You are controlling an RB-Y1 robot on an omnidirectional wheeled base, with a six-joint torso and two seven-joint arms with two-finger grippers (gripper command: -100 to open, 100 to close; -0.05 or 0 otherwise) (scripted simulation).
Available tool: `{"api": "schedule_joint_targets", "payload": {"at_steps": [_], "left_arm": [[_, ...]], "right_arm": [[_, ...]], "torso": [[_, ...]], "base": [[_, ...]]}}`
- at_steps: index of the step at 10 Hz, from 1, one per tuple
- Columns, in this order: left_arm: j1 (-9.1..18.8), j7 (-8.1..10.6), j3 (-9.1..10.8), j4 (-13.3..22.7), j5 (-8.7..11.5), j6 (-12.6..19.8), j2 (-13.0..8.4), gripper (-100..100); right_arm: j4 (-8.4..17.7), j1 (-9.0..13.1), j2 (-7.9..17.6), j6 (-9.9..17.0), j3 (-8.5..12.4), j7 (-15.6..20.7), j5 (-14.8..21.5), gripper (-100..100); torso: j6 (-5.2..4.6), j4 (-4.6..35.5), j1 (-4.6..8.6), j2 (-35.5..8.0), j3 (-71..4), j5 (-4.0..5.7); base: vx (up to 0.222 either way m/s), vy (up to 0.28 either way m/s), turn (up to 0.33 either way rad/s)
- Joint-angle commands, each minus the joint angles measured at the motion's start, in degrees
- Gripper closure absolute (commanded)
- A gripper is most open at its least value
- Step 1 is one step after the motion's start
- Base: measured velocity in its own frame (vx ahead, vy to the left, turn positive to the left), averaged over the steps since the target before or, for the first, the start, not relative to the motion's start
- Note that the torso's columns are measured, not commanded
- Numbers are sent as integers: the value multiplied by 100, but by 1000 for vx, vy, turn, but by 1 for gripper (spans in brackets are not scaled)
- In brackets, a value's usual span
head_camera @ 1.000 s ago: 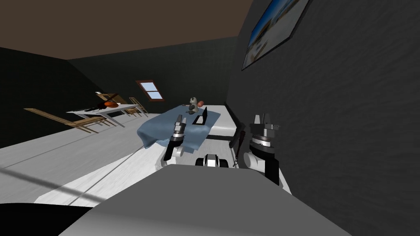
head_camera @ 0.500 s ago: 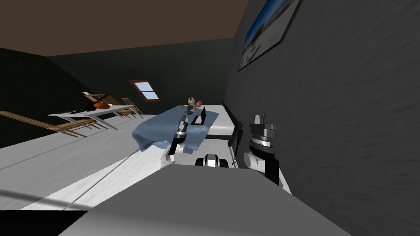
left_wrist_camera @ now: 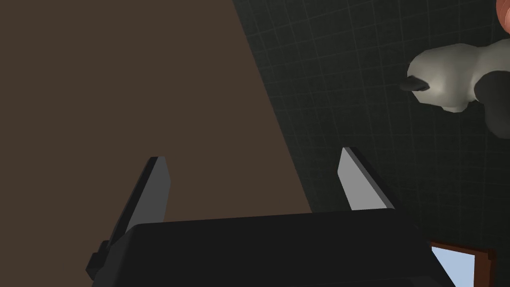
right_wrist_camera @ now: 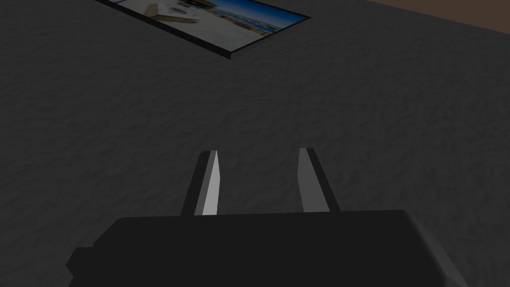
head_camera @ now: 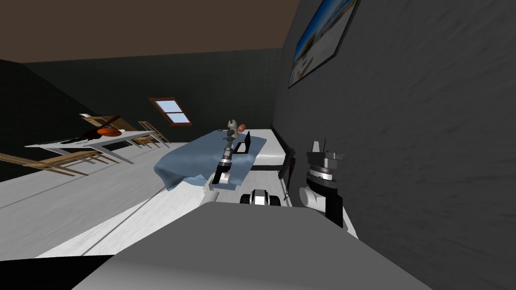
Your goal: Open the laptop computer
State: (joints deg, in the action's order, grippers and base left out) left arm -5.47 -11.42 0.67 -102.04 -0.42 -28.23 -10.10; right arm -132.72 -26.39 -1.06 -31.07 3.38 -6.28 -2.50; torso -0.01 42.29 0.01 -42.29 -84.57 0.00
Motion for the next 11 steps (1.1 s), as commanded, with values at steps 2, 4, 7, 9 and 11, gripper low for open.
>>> {"api": "schedule_joint_targets", "payload": {"at_steps": [2, 4, 7, 9, 11], "left_arm": [[525, -263, 33, 609, -31, 167, 28, -100], [771, -361, 43, 977, -38, 227, 34, -100], [979, -454, 51, 1349, -41, 284, 37, -100], [1180, -542, 58, 1641, -41, 336, 36, -100], [1372, -624, 62, 1932, -36, 384, 32, -100]], "right_arm": [[0, 0, 0, 0, 0, 0, 0, 0], [0, -1, 0, 0, 0, 0, 0, 0], [0, 0, 0, 0, 0, 0, 0, 0], [0, -1, 0, 0, 0, 0, 0, 0], [0, -1, 0, 0, 0, 0, 0, 0]], "torso": [[-1, 0, 0, 1, -1, 0], [4, -1, -1, 1, 0, 0], [0, 0, 1, 1, -1, 0], [0, 0, -1, 2, -1, 0], [0, 0, 0, 2, -1, 0]], "base": [[-14, -5, -136], [-8, -7, -50], [-5, -9, -55], [0, -11, -36], [3, -14, -32]]}}
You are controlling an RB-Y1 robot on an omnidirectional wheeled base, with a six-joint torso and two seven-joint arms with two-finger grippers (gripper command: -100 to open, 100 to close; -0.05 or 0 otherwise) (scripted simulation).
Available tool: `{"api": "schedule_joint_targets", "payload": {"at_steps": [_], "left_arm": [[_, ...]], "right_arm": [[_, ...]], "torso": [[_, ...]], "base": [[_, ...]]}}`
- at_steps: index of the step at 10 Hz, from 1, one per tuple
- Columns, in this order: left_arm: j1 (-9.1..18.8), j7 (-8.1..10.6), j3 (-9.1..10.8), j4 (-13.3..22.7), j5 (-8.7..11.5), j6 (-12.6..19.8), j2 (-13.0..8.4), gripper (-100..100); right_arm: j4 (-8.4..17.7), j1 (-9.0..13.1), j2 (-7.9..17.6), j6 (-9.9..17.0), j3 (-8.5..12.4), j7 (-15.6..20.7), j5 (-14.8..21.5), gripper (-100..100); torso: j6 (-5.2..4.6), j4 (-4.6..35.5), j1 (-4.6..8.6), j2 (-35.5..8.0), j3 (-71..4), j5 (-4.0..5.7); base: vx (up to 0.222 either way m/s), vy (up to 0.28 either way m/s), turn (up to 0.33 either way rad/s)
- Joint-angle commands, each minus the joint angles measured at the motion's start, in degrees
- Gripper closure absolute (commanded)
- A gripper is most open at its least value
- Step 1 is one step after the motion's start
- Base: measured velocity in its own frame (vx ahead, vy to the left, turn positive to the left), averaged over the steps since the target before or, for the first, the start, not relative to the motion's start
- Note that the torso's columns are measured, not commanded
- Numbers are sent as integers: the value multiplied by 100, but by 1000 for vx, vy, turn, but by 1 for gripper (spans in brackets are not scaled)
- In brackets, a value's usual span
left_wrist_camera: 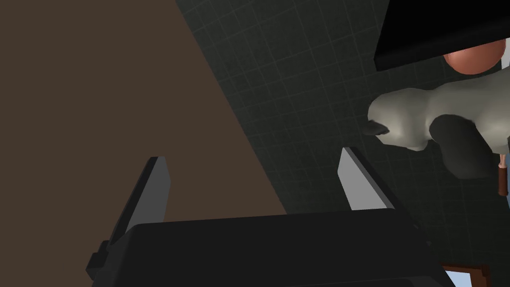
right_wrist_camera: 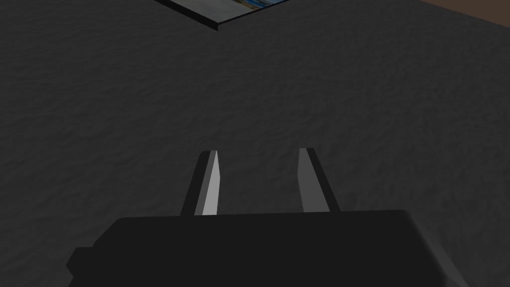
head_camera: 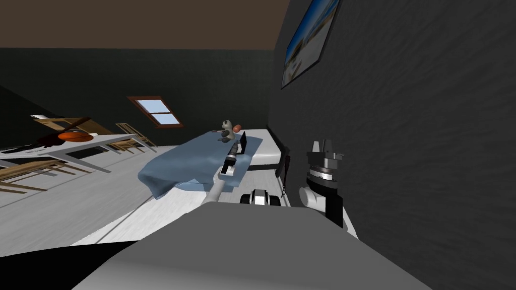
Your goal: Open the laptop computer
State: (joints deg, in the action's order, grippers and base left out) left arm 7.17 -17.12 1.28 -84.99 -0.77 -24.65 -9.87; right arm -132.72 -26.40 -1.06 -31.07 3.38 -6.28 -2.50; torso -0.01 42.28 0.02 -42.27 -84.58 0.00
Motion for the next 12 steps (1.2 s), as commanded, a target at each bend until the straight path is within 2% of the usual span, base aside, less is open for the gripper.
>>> {"api": "schedule_joint_targets", "payload": {"at_steps": [1, 2, 3, 4, 5, 6, 8, 9, 10, 11, 12], "left_arm": [[293, -132, 5, 398, 8, 70, 1, -100], [293, -132, 5, 514, 8, 70, 1, -100], [470, -204, 7, 722, 21, 108, -8, -100], [470, -204, 7, 800, 21, 108, -8, -100], [639, -271, 7, 996, 39, 141, -21, -100], [639, -271, 7, 1082, 39, 141, -21, -100], [951, -389, 3, 1494, 84, 195, -52, -100], [951, -389, 3, 1634, 84, 195, -52, -100], [1093, -441, -1, 1878, 111, 216, -71, -100], [1093, -441, -1, 1902, 111, 216, -71, -100], [1227, -489, -7, 2124, 140, 234, -90, -100]], "right_arm": [[0, 0, 0, 0, 0, 0, 0, 0], [0, 0, 0, 0, 0, 0, 0, 0], [0, 0, 0, 0, 0, 0, 0, 0], [0, 0, 0, 0, 0, 0, 0, 0], [0, 0, 0, 0, 0, 0, 0, 0], [0, 0, 0, 0, 0, 0, 0, 0], [0, 0, 0, 0, 0, 0, 0, 0], [0, -1, 0, 0, 0, 0, 0, 0], [0, 0, 0, 0, 0, 0, 0, 0], [0, -1, 0, 0, 0, 0, 0, 0], [0, 0, 0, 0, 0, 0, 0, 0]], "torso": [[2, 0, -1, -1, 1, 0], [0, 0, 0, 0, 0, 0], [1, 0, -1, -2, 1, 0], [0, 0, 0, 0, 0, 0], [1, 0, -2, -1, 0, -1], [0, 0, 0, -1, 0, 0], [1, 0, -1, 1, -1, 0], [1, -1, 4, 3, -2, 1], [1, -1, -1, 0, 0, 0], [1, 0, -4, -2, 1, -1], [1, 1, -4, -4, 3, -1]], "base": [[4, -18, -24], [5, -18, -13], [9, -21, -6], [10, -18, -5], [9, -25, 7], [10, -22, 4], [23, -35, 30], [23, -34, 23], [22, -28, 45], [18, -28, 20], [24, -37, 47]]}}
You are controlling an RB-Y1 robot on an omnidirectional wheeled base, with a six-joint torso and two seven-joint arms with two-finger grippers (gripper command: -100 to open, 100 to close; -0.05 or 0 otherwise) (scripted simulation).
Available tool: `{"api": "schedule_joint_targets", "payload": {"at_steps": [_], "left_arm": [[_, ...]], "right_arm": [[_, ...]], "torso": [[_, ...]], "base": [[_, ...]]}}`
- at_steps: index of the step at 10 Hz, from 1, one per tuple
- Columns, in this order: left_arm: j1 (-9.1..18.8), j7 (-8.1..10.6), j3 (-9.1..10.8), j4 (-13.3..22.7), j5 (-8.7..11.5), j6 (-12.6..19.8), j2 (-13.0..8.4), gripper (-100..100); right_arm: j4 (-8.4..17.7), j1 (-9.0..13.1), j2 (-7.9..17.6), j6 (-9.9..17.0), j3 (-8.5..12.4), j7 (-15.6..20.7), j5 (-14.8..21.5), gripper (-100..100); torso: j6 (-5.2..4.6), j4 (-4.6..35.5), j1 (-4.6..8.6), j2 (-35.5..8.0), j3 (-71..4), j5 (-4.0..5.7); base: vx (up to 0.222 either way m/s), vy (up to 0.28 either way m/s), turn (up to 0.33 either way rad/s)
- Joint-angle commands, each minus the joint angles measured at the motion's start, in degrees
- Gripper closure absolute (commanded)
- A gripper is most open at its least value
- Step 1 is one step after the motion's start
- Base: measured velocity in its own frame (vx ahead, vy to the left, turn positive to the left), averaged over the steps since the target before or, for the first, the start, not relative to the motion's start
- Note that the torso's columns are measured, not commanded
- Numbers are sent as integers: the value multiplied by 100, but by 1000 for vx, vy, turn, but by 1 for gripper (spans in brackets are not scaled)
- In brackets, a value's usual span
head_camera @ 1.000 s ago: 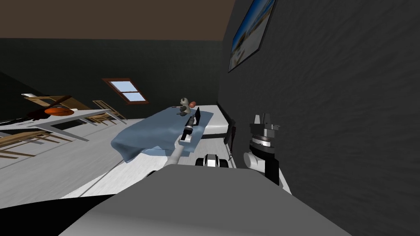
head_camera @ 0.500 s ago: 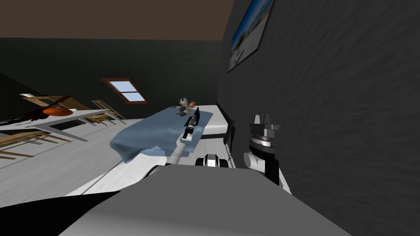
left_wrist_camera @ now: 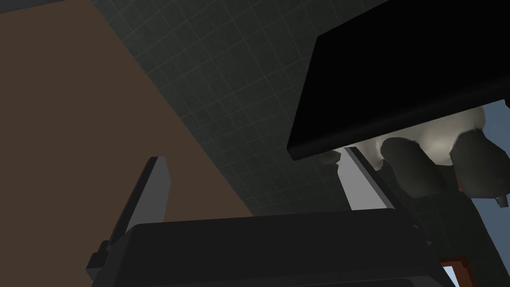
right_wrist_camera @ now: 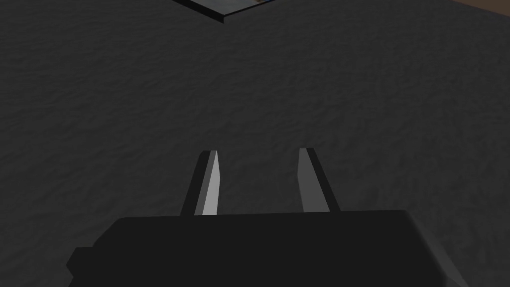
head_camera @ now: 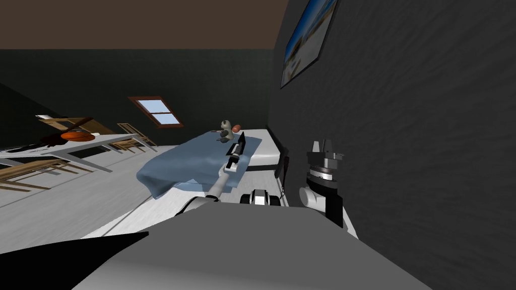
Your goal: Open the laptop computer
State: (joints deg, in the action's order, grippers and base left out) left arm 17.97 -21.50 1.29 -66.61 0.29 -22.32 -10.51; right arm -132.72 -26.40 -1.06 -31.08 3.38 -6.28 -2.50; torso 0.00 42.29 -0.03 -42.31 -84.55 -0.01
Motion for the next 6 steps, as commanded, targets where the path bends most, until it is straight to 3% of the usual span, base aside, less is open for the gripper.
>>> {"api": "schedule_joint_targets", "payload": {"at_steps": [1, 6], "left_arm": [[272, -95, -14, 456, 65, 16, -46, -100], [604, -210, -38, 1270, 159, 49, -132, -100]], "right_arm": [[0, 0, 0, 0, 0, 0, 0, 0], [0, 0, 0, 0, 0, 0, 0, 0]], "torso": [[0, -1, 4, 3, -1, 1], [0, -1, 7, 5, -3, 2]], "base": [[38, -54, 92], [34, -47, 63]]}}
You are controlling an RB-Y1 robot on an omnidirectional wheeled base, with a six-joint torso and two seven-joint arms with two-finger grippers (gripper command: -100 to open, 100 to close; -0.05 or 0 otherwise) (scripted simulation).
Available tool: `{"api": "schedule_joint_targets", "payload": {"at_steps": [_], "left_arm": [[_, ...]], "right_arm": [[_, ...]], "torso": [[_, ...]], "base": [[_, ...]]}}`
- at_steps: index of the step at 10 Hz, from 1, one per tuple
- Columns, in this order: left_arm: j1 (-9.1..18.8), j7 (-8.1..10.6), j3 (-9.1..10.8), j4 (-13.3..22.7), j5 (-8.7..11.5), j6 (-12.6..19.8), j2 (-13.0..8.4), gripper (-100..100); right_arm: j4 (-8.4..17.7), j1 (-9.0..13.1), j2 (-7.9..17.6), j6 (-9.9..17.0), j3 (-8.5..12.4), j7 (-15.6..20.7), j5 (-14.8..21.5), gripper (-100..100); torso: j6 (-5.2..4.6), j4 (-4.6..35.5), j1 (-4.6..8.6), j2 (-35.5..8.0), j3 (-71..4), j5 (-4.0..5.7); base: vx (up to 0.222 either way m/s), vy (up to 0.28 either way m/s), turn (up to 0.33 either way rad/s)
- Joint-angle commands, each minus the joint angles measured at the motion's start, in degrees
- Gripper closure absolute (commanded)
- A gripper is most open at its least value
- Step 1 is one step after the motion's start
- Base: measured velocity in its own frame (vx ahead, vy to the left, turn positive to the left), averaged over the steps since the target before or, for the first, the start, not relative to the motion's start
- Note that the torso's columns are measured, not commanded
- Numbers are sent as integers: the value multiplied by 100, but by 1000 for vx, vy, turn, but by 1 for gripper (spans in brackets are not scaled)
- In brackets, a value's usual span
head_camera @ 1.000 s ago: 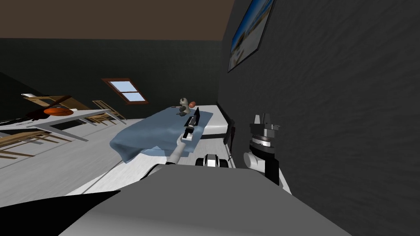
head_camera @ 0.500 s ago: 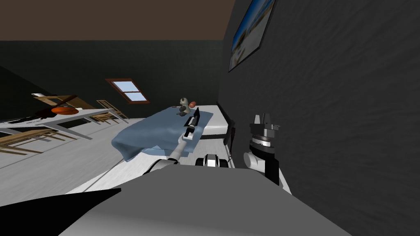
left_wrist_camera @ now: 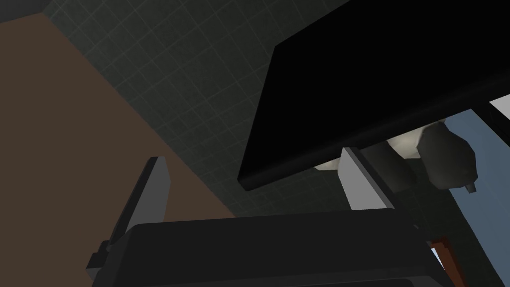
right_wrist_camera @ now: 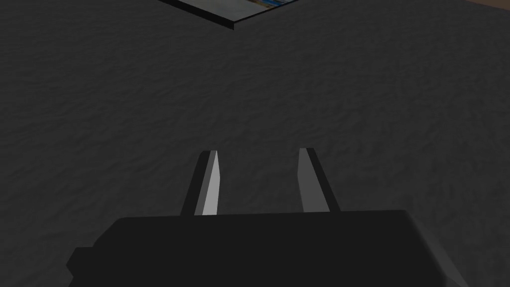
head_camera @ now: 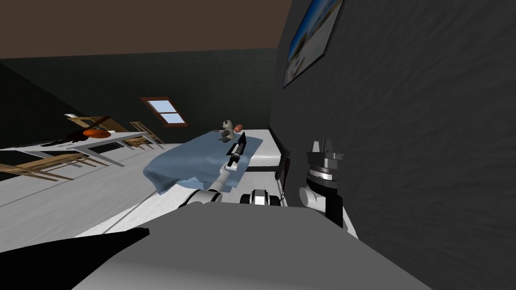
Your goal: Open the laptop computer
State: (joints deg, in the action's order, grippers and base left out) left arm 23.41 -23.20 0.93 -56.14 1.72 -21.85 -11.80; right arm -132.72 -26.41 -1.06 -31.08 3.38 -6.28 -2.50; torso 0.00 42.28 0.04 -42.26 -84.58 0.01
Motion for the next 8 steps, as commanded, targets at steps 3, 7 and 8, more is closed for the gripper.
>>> {"api": "schedule_joint_targets", "payload": {"at_steps": [3, 7, 8], "left_arm": [[244, -104, -21, 604, 75, 20, -88, -100], [474, -184, -47, 1133, 146, 48, -250, -100], [534, -206, -54, 1273, 164, 59, -303, -100]], "right_arm": [[0, 0, 0, 0, 0, 0, 0, 0], [0, 0, 0, 0, 0, 0, 0, 0], [0, 1, 0, 0, 0, 0, 0, 0]], "torso": [[1, 2, -10, -7, 4, -3], [0, 0, -1, -1, 0, 0], [-1, 2, -9, -7, 4, -3]], "base": [[22, -30, 45], [34, -48, 59], [16, -23, 18]]}}
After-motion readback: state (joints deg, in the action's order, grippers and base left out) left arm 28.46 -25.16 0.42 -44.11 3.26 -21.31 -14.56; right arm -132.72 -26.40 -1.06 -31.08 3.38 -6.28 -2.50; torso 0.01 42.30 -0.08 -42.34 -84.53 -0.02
